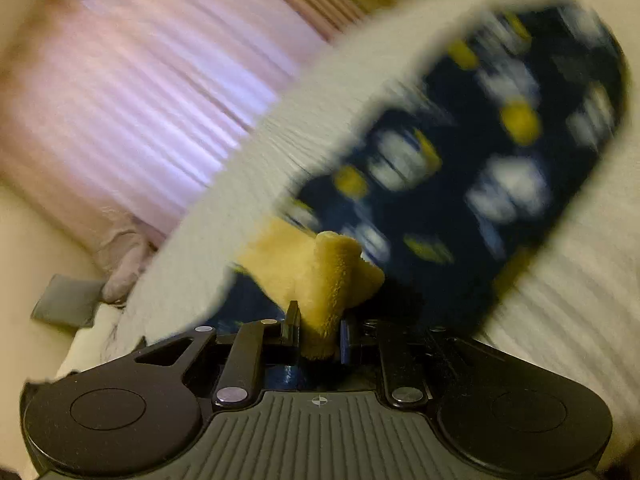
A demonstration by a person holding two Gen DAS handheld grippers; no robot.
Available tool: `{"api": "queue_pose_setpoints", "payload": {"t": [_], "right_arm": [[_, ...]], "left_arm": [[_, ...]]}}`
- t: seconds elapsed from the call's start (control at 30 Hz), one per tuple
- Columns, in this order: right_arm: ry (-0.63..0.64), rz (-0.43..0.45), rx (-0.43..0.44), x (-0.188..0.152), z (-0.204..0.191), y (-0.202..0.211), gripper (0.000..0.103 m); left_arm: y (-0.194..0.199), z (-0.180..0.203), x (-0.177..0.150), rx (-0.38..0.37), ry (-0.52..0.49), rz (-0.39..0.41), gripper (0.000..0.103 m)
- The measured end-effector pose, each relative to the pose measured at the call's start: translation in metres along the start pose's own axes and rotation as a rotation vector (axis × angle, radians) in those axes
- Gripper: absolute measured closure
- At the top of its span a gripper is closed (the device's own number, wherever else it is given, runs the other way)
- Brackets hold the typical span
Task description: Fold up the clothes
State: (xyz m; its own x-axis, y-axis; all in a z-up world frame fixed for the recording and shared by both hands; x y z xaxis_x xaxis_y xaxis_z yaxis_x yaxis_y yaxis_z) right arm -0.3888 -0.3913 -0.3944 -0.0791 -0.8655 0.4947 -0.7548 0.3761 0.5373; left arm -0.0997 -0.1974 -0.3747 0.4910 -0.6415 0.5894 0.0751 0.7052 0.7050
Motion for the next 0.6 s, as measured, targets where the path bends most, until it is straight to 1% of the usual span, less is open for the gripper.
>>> {"api": "queue_pose_setpoints", "payload": {"t": [0.03, 0.1, 0.13, 0.2, 0.23, 0.27, 0.3, 0.33, 0.4, 0.43, 0.5, 0.6], "right_arm": [[0.077, 0.048, 0.027, 0.004, -0.015, 0.008, 0.086], [0.190, 0.119, 0.042, 0.006, -0.036, 0.024, 0.086], [0.215, 0.126, 0.019, 0.003, -0.039, 0.027, 0.086], [0.199, 0.062, -0.081, -0.006, -0.027, 0.015, 0.086], [0.144, -0.006, -0.103, -0.011, -0.013, 0.005, 0.086], [0.090, -0.072, -0.122, -0.015, 0.000, -0.005, 0.071], [0.065, -0.080, -0.105, -0.013, 0.005, -0.002, 0.063], [0.040, -0.088, -0.088, -0.011, 0.010, 0.001, 0.061], [-0.009, -0.103, -0.055, -0.006, 0.020, 0.007, 0.051], [0.006, -0.077, -0.077, 0.005, 0.020, 0.014, 0.043], [0.035, -0.026, -0.121, 0.026, 0.020, 0.028, 0.042], [0.103, -0.103, -0.049, 0.062, 0.020, 0.021, 0.042]], "left_arm": [[0.000, 0.000, 0.000, 0.002, 0.000, 0.001, 0.083], [-0.002, -0.002, 0.000, 0.010, 0.002, -0.003, 0.083], [-0.004, -0.002, 0.000, 0.014, 0.002, -0.006, 0.083], [-0.007, -0.004, -0.001, 0.022, 0.005, -0.013, 0.083], [-0.009, -0.004, -0.002, 0.027, 0.010, -0.022, 0.083], [-0.011, -0.006, -0.003, 0.031, 0.012, -0.029, 0.084], [-0.011, -0.007, -0.003, 0.034, 0.011, -0.034, 0.084], [-0.010, -0.008, -0.002, 0.038, 0.009, -0.036, 0.084], [-0.005, -0.011, 0.000, 0.044, 0.006, -0.033, 0.084], [-0.003, -0.013, 0.002, 0.050, 0.005, -0.031, 0.084], [0.003, -0.016, 0.010, 0.069, -0.005, -0.020, 0.084], [0.007, -0.020, 0.026, 0.084, -0.027, -0.009, 0.084]]}}
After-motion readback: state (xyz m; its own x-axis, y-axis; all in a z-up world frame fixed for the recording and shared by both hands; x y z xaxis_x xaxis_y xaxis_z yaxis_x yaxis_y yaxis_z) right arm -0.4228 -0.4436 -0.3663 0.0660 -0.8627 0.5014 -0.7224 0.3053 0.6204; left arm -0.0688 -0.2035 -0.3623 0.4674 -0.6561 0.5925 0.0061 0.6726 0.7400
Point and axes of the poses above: each gripper's, at about its wrist camera, not at the fingertips, and y roughly against the way its jaws point, z to its right, x to its top, the point moved 4 cm from there along -y, roughly the way its jaws point, and after that the axes turned 12 degrees about -z, right-handed, at the moved point
